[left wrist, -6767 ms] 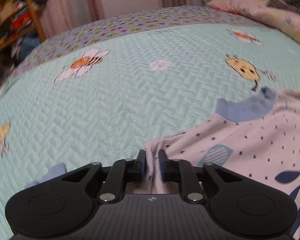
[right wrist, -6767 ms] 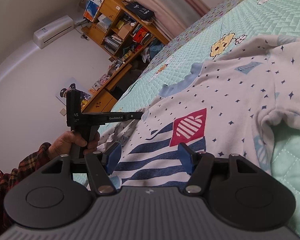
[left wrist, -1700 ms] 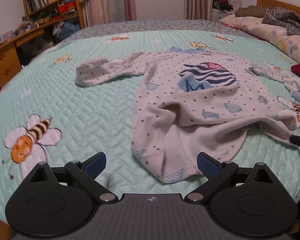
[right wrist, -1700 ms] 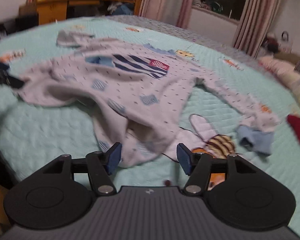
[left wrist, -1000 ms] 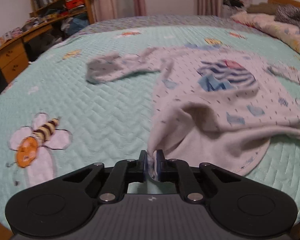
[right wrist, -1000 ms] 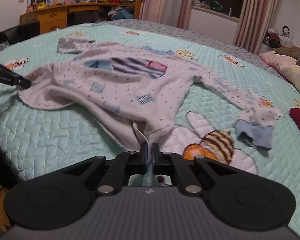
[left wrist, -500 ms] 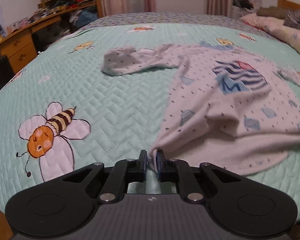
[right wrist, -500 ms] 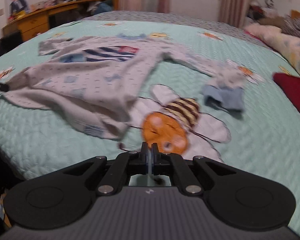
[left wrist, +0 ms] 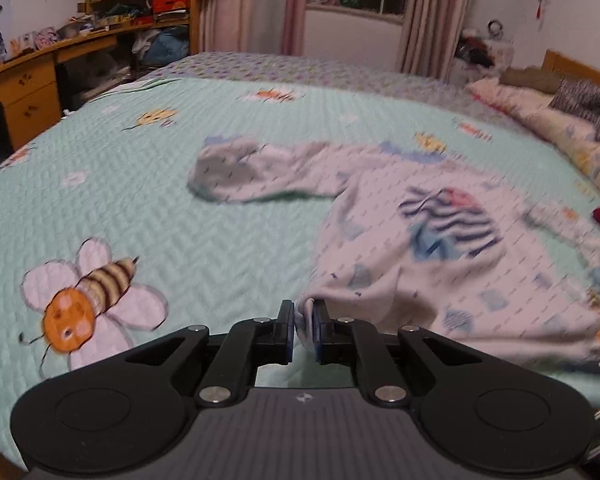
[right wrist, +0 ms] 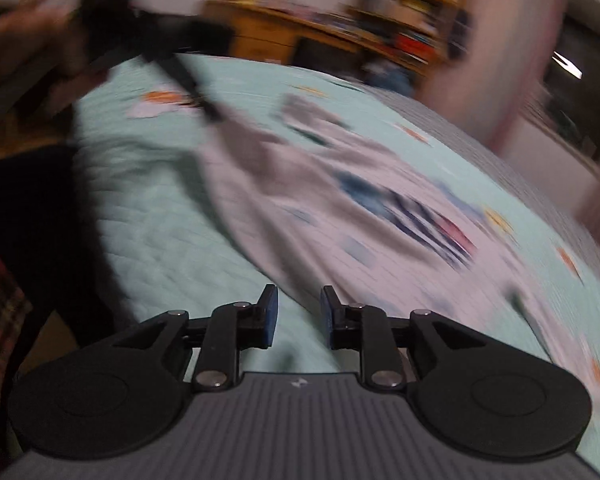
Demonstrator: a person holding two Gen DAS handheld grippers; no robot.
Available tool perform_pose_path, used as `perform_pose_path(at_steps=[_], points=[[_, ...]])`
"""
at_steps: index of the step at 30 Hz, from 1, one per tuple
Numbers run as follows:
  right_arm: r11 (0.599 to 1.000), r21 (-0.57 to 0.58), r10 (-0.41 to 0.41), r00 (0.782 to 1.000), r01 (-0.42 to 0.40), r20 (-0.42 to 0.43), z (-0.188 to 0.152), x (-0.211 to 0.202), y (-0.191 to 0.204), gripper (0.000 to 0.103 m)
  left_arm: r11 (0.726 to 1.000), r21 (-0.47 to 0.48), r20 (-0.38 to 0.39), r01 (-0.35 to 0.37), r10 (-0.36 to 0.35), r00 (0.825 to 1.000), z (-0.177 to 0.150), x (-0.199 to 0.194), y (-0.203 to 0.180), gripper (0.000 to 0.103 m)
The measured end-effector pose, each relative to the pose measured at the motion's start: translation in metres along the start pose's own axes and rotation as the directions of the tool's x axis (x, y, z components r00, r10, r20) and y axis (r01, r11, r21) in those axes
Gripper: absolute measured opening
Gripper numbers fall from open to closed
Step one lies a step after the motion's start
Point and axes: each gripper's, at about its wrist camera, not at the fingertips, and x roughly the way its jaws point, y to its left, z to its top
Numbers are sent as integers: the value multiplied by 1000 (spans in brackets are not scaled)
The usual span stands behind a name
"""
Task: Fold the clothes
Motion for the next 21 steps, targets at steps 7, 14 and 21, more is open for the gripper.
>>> perform_pose_path(at_steps=[7, 14, 21], points=[[979, -195, -41, 996, 56, 82, 27, 42, 44, 59, 998, 3, 30, 60, -61, 998, 27, -9, -6, 10], [931, -306, -180, 979, 199, 91, 34, 67, 49, 17, 998, -10, 25, 66, -66, 998, 31, -11, -3, 10], [999, -22, 33, 997, -32, 73, 73, 24, 8, 3, 1000, 12, 13, 20, -20, 1000, 19, -17, 7, 9]])
